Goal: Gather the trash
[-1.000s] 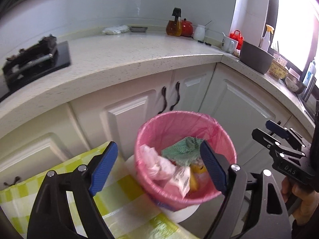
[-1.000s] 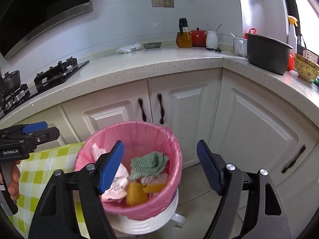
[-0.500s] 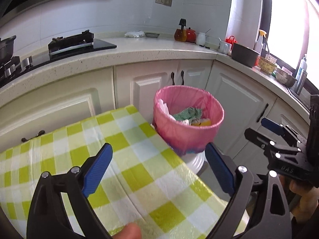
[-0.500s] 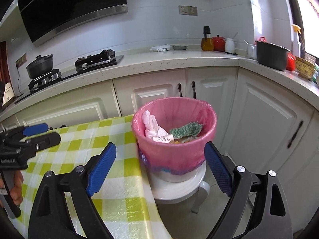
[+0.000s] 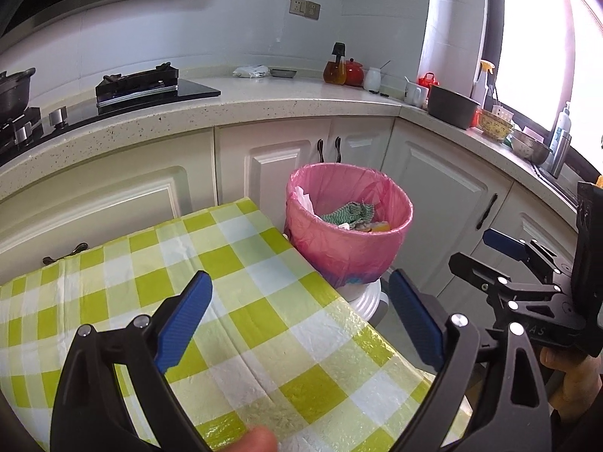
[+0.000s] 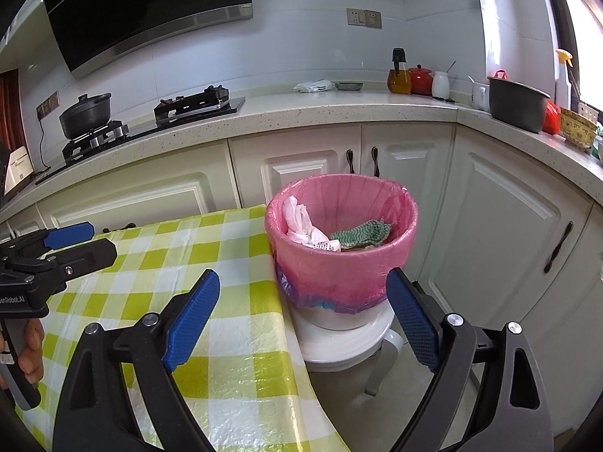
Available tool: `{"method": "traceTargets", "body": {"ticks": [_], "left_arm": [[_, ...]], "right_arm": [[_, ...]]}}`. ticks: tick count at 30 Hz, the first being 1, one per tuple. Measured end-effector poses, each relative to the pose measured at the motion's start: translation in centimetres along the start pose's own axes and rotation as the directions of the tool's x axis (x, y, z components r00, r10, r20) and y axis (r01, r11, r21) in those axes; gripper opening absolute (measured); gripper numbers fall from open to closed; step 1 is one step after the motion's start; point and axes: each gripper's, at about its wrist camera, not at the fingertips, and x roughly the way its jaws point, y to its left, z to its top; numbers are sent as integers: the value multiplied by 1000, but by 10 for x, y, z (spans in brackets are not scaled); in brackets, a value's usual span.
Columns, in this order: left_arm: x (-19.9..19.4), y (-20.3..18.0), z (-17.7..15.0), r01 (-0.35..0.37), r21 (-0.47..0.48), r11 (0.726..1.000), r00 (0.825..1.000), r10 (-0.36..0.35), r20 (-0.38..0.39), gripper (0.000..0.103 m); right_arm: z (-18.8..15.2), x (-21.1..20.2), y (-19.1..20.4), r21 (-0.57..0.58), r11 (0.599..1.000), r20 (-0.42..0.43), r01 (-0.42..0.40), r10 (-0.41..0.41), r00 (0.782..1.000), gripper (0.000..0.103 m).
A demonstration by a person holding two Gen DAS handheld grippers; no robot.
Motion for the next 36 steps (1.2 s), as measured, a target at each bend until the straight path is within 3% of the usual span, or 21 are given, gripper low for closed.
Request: {"method": "traceTargets", "body": {"ticks": [36], "left_arm": [[20,-7,11,1,19,1000,1000,-1,-5,92]], "right_arm": [[8,16,-11,15,999,3,32,-33,999,85]]}}
